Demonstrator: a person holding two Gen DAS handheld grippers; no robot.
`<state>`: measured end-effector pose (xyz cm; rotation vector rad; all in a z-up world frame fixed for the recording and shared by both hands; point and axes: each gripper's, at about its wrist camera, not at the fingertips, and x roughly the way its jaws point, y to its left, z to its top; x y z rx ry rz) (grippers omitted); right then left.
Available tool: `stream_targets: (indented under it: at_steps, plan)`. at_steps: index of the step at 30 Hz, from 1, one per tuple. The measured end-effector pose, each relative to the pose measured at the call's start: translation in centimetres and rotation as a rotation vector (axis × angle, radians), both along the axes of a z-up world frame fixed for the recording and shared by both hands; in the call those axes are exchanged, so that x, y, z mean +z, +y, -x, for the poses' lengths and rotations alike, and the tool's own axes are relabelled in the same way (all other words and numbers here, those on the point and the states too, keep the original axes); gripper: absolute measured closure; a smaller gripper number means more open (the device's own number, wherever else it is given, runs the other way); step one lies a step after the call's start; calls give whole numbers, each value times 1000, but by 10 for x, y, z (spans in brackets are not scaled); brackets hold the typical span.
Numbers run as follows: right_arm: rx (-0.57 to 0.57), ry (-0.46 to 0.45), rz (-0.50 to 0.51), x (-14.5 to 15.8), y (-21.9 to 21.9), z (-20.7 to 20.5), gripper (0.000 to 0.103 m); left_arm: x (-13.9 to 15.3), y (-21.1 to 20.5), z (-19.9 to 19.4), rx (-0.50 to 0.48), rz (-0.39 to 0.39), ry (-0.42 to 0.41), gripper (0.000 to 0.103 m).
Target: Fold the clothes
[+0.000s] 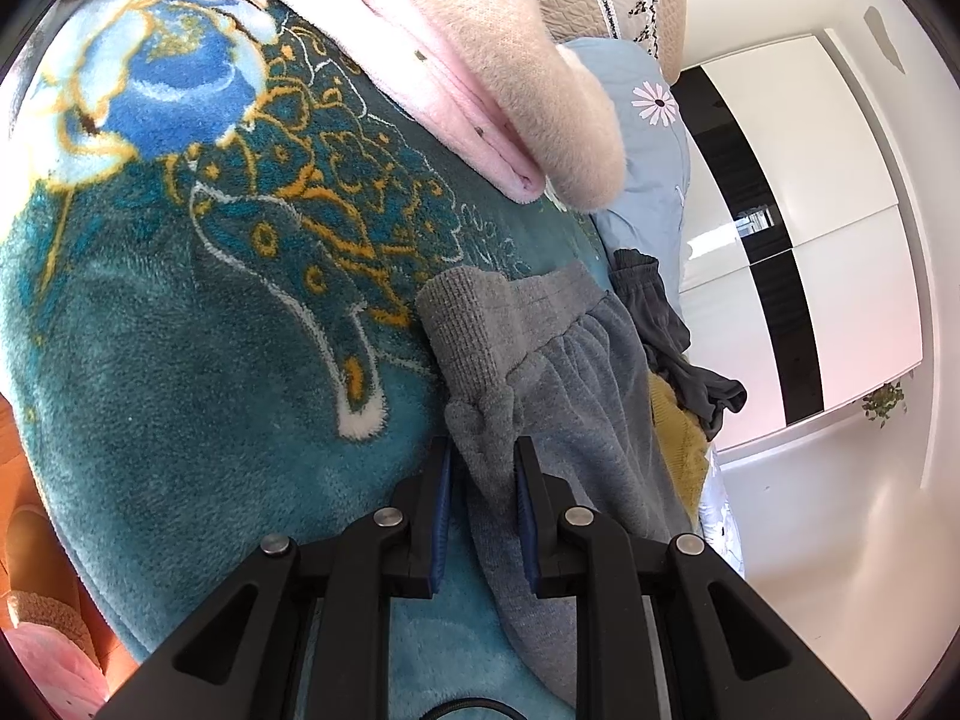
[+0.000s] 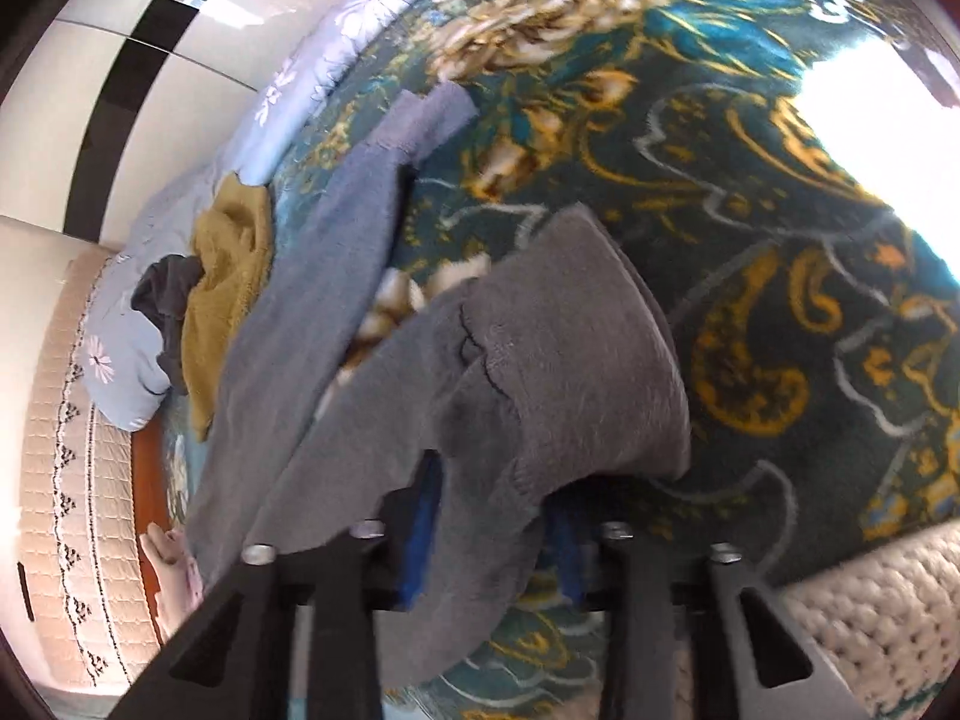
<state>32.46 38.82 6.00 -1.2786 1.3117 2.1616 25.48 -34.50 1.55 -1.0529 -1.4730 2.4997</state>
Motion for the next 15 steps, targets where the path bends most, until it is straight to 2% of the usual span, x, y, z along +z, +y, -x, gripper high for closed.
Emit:
stream_targets:
  at_steps: [1, 2, 4, 5, 7, 8, 11, 12, 15]
  plan:
    - [-1, 6, -7, 1, 0, 3, 88, 0, 0, 0, 0, 0, 0, 84]
    - [-12, 15, -10, 2, -1, 6, 90, 1, 1, 1, 2, 5, 3, 84]
    - [-30, 49, -10, 8, 0, 8, 92, 3, 2, 2, 9, 20, 0, 85]
    - [-38, 66, -11, 11, 0, 9, 93, 4, 3, 3, 16, 30, -8, 93]
    - [-54, 110, -15, 20, 1, 10, 93, 9, 5, 2, 28, 45, -10, 96]
    - [-66, 142, -14, 27, 3, 9, 93, 15, 7, 1, 33, 50, 0, 97]
    - [-91, 273, -26, 59, 8, -4, 94, 58, 19, -14, -1, 48, 103, 97]
    - [-96, 327, -40, 74, 9, -11, 94, 66, 22, -12, -9, 51, 107, 97]
    - [-93, 389, -116, 108, 14, -23, 94, 83, 30, 0, -31, 63, 85, 97]
